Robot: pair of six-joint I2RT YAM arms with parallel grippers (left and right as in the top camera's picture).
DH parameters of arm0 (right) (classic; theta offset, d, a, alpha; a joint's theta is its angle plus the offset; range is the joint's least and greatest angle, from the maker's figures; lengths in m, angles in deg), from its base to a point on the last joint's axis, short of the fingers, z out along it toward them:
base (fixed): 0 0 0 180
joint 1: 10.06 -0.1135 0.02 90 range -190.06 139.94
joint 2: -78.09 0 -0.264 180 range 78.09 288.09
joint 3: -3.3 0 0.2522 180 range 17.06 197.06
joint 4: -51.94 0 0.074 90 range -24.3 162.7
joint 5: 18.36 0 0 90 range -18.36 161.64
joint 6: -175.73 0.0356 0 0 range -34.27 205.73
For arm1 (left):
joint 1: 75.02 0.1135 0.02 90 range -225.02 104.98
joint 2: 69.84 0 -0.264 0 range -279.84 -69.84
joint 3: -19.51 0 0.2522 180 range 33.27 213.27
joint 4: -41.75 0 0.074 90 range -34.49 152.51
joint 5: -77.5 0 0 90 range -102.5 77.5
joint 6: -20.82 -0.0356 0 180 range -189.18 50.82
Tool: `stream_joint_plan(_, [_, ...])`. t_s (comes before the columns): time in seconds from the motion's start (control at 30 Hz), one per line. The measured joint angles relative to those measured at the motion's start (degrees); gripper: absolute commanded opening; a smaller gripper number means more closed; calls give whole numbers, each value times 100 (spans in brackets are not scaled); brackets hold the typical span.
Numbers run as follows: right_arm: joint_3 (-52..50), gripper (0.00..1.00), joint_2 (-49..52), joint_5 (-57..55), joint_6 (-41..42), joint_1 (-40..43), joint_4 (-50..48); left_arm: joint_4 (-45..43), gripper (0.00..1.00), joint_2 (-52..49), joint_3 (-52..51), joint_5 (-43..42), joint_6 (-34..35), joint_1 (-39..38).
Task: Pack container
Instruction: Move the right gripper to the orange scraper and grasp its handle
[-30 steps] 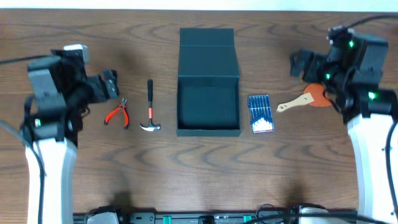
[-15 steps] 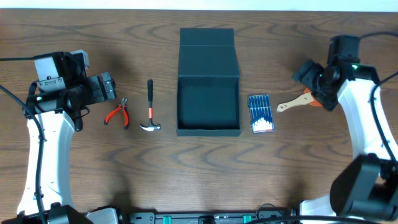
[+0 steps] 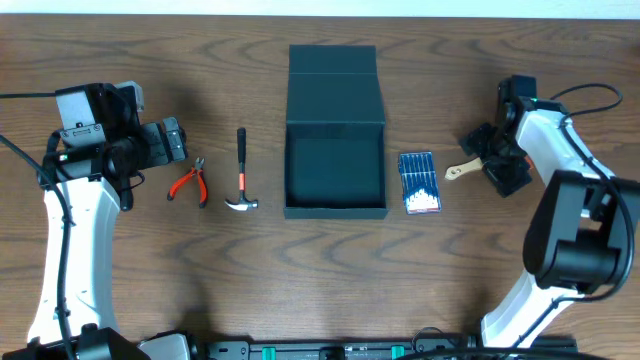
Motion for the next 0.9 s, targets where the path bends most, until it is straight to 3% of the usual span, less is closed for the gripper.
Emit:
stream_joint_plan(0.27, [0,93,214,2,136,0,-306,0,98,0,0,0,0,0])
stream_joint_plan(0.7, [0,76,278,-149,240,0,-717,0,98,0,0,0,0,0])
stream_joint_plan(0.9, [116,58,387,-310,330,-4,-693,0,98,0,0,0,0,0])
